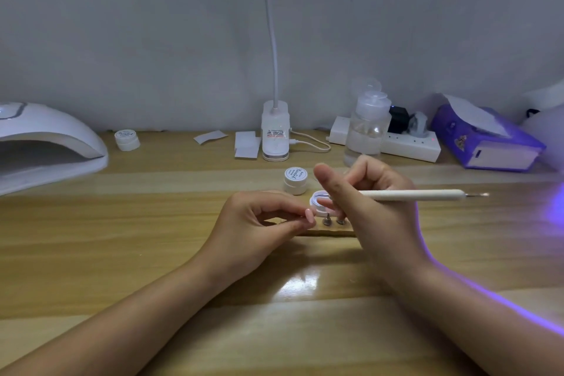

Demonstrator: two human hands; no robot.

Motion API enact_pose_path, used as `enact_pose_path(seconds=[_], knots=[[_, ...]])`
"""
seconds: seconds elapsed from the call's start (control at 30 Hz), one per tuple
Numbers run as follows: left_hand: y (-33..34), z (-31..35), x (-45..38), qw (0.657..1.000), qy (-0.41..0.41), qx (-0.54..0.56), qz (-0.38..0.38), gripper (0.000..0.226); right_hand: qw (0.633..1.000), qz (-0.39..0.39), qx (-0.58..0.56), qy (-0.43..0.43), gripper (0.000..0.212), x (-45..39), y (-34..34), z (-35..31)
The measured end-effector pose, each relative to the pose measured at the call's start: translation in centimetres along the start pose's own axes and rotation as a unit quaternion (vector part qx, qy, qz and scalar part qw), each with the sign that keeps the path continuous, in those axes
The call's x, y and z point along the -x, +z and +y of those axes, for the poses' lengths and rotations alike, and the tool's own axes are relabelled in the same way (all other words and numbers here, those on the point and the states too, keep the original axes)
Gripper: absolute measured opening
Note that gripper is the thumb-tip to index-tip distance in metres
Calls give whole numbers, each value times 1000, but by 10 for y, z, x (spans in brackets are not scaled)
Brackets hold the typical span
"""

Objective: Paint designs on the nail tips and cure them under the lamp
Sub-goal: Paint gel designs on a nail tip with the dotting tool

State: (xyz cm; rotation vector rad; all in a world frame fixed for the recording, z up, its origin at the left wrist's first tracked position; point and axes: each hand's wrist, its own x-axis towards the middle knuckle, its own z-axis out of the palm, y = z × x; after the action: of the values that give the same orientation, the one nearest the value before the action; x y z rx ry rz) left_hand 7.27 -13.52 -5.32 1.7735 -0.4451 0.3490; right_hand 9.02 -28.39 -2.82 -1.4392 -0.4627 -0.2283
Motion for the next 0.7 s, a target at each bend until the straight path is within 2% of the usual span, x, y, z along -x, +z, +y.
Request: enact_pose_path(seconds=[0.2,0.43,0.7], knots=[[1,0,0,999,33,-16,-16,22,999,12,37,-14,47,-2,2,8],[3,-3,0,999,35,-25,-14,21,999,-27,36,-21,42,-2,1,11],[2,-6,1,999,33,-39,-7,19,999,-30,27,-22,33,-1,3,10]])
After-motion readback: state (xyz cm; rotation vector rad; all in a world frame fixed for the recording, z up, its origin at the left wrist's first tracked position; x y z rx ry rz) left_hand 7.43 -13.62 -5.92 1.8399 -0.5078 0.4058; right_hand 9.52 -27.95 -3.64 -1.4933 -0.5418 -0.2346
